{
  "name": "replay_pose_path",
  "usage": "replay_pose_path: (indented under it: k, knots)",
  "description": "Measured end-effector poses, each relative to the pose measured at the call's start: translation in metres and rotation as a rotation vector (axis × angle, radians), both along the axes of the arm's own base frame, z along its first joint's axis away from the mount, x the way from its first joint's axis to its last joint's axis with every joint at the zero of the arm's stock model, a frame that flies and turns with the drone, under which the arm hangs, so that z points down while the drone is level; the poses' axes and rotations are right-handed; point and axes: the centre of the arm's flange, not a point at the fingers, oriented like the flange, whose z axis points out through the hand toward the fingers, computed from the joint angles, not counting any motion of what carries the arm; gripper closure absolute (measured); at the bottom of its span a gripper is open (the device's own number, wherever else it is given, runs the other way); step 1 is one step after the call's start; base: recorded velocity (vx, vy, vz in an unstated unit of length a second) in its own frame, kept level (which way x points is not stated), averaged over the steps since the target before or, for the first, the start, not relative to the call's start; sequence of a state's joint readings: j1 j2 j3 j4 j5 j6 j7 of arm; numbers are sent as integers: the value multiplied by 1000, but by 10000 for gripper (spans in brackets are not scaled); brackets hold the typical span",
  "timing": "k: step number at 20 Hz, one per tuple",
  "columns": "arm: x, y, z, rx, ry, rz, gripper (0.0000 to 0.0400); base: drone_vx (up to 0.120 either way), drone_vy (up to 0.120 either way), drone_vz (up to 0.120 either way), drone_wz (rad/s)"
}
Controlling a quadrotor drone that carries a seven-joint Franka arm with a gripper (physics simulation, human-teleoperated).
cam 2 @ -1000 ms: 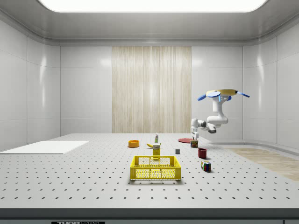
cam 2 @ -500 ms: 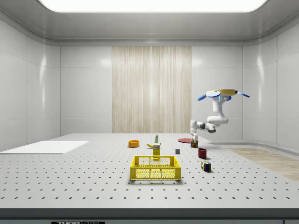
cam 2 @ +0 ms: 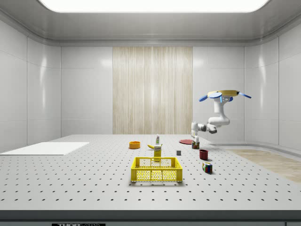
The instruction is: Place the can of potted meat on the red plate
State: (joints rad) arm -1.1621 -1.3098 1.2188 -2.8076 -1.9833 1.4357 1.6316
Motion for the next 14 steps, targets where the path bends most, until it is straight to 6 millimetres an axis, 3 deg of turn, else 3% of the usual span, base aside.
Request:
replay_pose_path:
  k: [4,14]
  knots:
    - [0,0,2,-2,1,0,95,0,0,0,0]
    - [0,0,-5,-4,1,4,117,0,0,0,0]
